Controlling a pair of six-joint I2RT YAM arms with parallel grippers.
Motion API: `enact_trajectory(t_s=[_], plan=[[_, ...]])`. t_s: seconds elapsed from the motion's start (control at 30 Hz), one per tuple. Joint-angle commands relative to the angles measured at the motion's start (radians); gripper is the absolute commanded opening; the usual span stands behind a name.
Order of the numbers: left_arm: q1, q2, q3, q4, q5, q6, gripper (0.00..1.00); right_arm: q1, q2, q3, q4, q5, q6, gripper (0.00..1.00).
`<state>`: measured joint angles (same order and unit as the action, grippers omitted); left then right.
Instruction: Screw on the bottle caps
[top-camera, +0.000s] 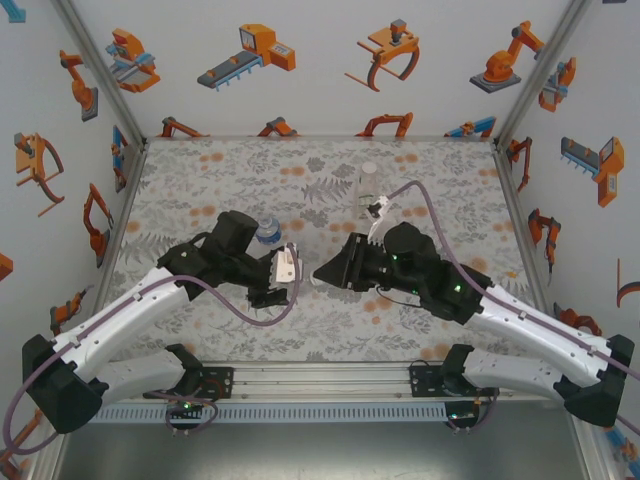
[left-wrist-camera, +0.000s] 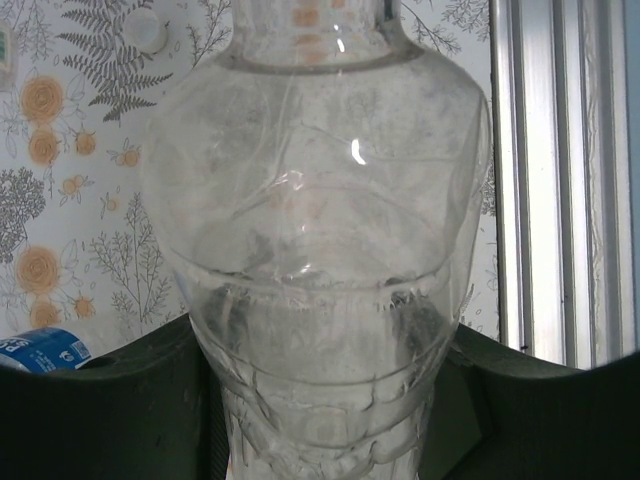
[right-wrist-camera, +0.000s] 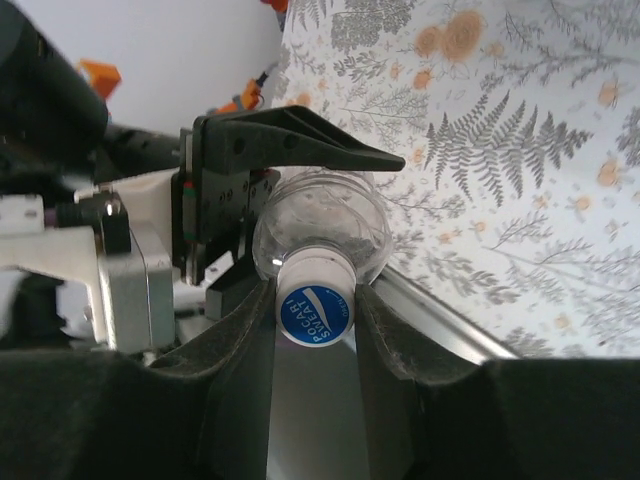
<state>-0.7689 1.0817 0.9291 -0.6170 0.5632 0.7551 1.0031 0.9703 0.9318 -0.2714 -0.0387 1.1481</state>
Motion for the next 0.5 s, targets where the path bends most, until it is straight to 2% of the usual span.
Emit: enact_trajectory(t_s=[0.0, 0.07, 0.2, 0.3, 0.47], plan=[[-0.014, -0.010, 0.021, 0.059, 0.116, 0.015, 0.02, -0.006, 0.018, -0.008, 0.024, 0.091, 0.124, 0.07], [-0.014, -0.005, 0.021, 0.057, 0.124, 0.015, 0.02, -0.007, 0.008, 0.008, 0.024, 0.088, 0.014, 0.27], [-0.015, -0.006, 0.024, 0.058, 0.139, 0.013, 0.02, -0.007, -0.046, 0.039, 0.017, 0.102, -0.254, 0.46], [-0.015, -0.011, 0.019, 0.056, 0.140, 0.015, 0.03, -0.008, -0.089, 0.065, 0.025, 0.075, -0.517, 0.49], [-0.015, -0.011, 0.019, 0.047, 0.144, 0.027, 0.03, -0.008, -0.086, 0.160, -0.054, -0.141, -1.069, 0.54]])
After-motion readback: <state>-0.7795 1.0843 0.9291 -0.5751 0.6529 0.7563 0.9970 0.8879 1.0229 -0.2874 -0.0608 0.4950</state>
